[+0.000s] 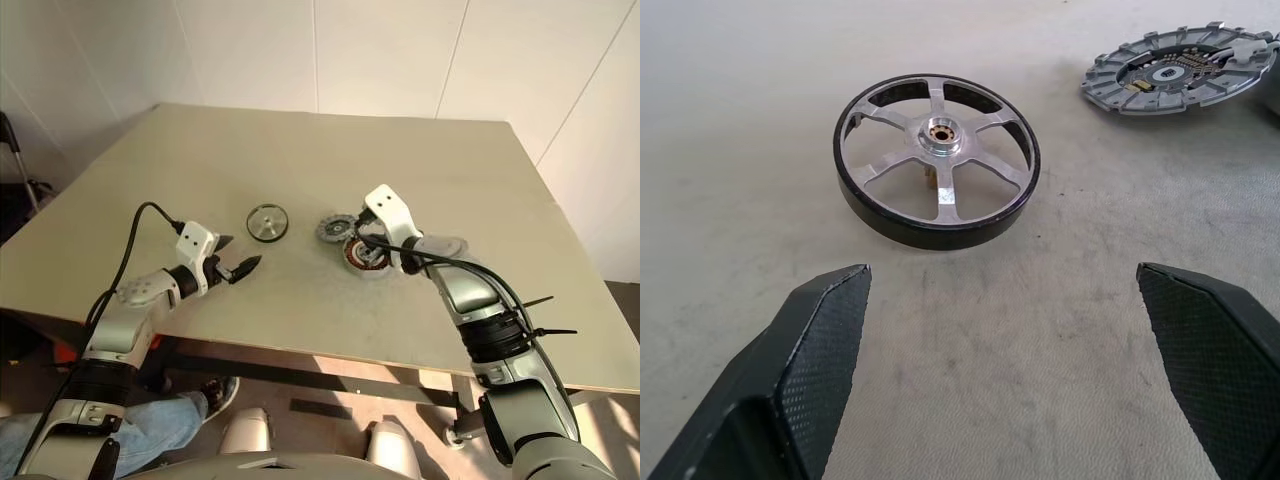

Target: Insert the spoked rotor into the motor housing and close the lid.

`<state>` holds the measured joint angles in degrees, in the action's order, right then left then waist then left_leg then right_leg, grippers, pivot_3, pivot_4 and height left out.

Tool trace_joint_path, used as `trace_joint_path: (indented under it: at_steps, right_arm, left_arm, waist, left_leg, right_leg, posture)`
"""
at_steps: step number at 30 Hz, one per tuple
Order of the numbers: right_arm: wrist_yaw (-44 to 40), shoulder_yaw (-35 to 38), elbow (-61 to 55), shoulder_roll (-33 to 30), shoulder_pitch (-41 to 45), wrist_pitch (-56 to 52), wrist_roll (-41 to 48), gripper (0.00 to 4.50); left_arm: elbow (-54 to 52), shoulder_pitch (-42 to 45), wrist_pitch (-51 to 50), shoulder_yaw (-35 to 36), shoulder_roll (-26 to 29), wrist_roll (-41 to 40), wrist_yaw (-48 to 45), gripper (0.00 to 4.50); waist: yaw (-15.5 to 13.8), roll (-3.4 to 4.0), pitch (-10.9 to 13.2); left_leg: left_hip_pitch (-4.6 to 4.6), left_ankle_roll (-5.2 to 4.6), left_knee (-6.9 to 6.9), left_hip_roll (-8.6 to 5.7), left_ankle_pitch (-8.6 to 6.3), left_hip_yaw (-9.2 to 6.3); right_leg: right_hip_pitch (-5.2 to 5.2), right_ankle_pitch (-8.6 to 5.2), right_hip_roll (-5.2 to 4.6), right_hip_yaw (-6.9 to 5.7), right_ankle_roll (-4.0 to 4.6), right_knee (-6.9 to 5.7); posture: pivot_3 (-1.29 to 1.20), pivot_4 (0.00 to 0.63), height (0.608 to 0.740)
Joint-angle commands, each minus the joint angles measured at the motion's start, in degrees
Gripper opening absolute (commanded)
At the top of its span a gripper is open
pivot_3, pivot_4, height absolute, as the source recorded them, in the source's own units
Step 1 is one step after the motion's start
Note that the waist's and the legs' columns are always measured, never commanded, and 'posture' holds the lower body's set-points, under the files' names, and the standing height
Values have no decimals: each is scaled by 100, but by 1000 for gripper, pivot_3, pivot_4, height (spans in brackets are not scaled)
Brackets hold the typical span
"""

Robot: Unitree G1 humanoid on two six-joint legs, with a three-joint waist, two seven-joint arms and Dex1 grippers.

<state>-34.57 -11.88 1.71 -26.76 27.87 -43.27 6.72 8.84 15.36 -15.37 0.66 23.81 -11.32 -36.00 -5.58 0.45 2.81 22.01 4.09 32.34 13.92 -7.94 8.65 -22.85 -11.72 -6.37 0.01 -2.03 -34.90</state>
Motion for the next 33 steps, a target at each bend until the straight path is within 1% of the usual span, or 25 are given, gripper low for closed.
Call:
trace_joint_path:
  at_steps: [1, 3, 5, 7, 12, 14, 16, 23, 27, 33]
  right_arm:
    - [135, -95, 466, 66, -78, 167, -205, 24]
    - [140, 12, 370, 84, 3, 133, -129, 24]
    - [103, 90, 173, 47, 68, 74, -50, 24]
    - [75, 178, -29, -15, 129, 5, 7, 24]
    - [75, 386, -385, -60, 344, -180, 135, 24]
    - [87, 466, -518, -49, 440, -258, 173, 24]
    - [97, 508, -585, -50, 492, -321, 185, 24]
    - [55, 366, -557, -173, 237, -319, 95, 24]
    - [55, 26, -567, -207, -95, -203, -89, 24]
    - [172, -166, -254, 2, -371, -150, -135, 24]
  left_arm:
    - [-58, 132, 113, 75, 42, -16, -28, 4500]
    - [-40, 162, 108, 63, 36, -15, -38, 4500]
    - [-28, 180, 105, 52, 29, -11, -44, 4500]
    - [-6, 195, 110, 39, 16, 0, -46, 4500]
    - [134, 322, 98, 148, -83, -38, 118, 4500]
    - [240, 429, 54, 277, -182, -86, 329, 4500]
    - [327, 517, -69, 414, -313, -143, 568, 4500]
    - [304, 450, -116, 376, -338, -82, 606, 4500]
    - [300, 428, -136, 418, -283, -87, 620, 4500]
    - [325, 467, -175, 473, -292, -89, 734, 4500]
  waist:
    - [13, -11, -11]
    - [16, -17, -15]
    - [13, -17, -15]
    - [4, -16, -15]
    - [5, -13, -13]
    - [5, -12, -12]
    - [4, -12, -12]
    - [-7, -13, -12]
    - [-6, -12, -12]
    - [4, -18, -16]
  left_leg:
    - [-6, 0, -1, 0, 0, 0]
    - [-25, 1, -2, 3, 0, 0]
    - [-27, 1, -1, 1, 0, -1]
    - [-27, 1, -1, 0, 0, -1]
    - [-16, 2, 0, -1, 1, -2]
    - [-10, 2, -1, 0, 1, -2]
    - [-8, 2, -1, 1, 1, -2]
    - [12, 0, -8, 0, 0, -1]
    - [7, -4, -8, 0, -3, -1]
    - [-8, -2, -4, -1, -2, -1]
  right_leg:
    - [4, 0, 0, 0, 0, -1]
    - [20, -3, 2, 0, -5, -1]
    - [23, -24, 2, 0, -39, 1]
    - [23, -24, 1, 1, -40, 2]
    - [15, -21, 1, 1, -36, 0]
    - [8, -3, 2, 1, -6, -2]
    - [5, 0, 2, 1, 0, -3]
    - [-10, 0, 2, -2, 0, 10]
    - [-8, 0, 2, -2, 0, 8]
    - [6, -9, 1, 1, -15, 6]
  posture:
    - [0, 0, 740]
    - [0, 0, 740]
    - [0, 0, 740]
    - [0, 0, 740]
    - [0, 0, 740]
    - [0, 0, 740]
    - [0, 0, 740]
    - [0, 0, 740]
    - [0, 0, 740]
    - [0, 0, 740]
